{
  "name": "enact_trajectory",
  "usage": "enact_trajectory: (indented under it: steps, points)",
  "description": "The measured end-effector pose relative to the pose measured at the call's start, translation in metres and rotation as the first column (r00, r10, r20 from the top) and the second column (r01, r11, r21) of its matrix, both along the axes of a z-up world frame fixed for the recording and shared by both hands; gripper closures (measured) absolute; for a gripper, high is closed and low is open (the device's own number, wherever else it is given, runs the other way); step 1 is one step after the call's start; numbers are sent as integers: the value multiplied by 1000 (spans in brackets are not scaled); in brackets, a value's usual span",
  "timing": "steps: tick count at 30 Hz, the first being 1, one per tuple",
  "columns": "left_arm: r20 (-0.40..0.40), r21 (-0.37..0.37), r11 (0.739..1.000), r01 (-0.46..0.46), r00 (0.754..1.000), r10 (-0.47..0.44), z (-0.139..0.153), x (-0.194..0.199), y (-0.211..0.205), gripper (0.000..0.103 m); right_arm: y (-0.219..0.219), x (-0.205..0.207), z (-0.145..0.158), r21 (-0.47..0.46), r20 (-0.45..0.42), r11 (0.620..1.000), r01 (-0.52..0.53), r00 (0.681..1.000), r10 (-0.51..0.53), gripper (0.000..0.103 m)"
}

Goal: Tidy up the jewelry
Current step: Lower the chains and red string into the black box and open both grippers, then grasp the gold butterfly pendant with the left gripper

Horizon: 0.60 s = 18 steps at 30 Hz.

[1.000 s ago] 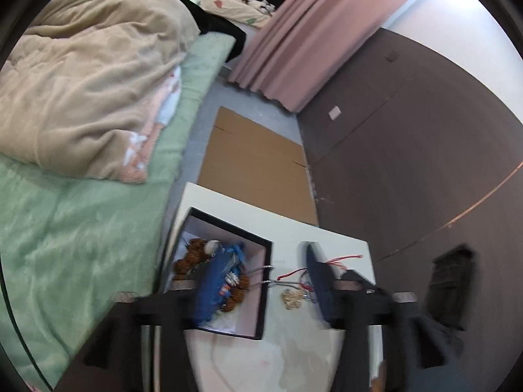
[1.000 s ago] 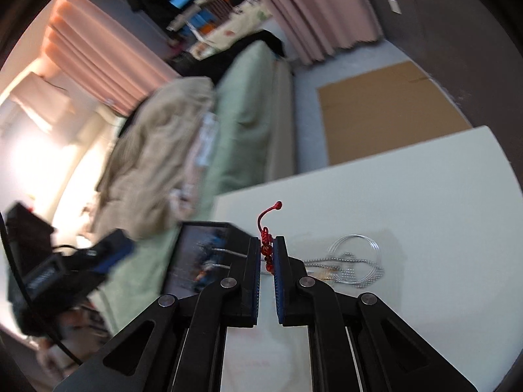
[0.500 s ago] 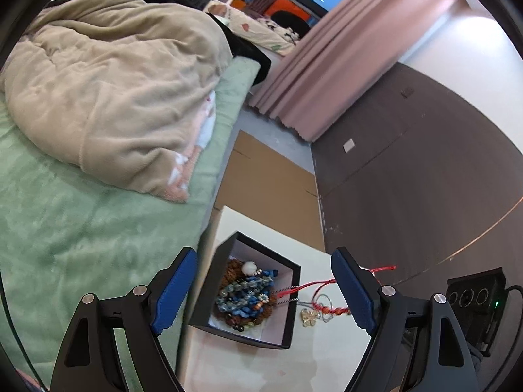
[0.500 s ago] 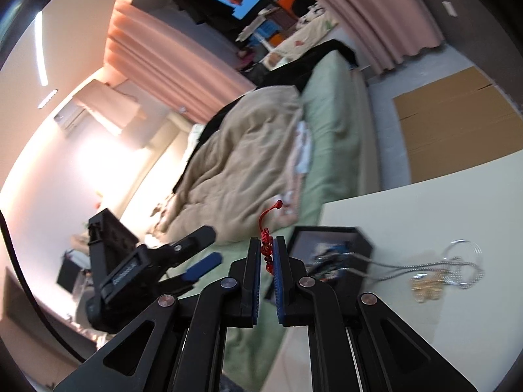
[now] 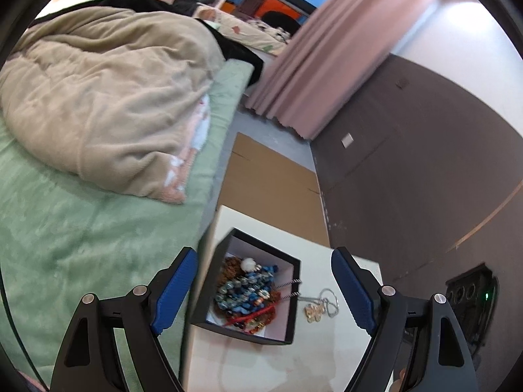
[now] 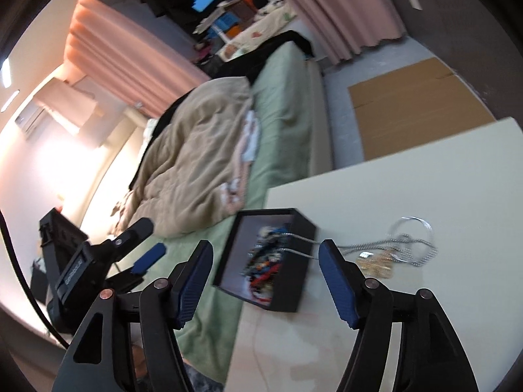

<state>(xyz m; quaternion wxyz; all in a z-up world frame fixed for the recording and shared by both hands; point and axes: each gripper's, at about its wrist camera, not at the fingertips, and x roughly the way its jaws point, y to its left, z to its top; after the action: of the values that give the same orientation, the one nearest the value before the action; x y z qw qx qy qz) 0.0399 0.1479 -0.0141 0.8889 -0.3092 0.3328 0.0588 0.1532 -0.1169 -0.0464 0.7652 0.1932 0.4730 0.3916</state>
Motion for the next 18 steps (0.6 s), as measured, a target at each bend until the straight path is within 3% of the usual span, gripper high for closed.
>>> enact_trajectory:
  steps: [11,18]
  points:
    - [-58,54,990,134,990,-131,-7,22,-57,19,-64,15,-12,-81,-69,988,131,988,-137,35]
    - [-124,114,967,227,969,-213,-19,41,-102,23,-96,18,-18,-118,-111,977,180,975,-193,35]
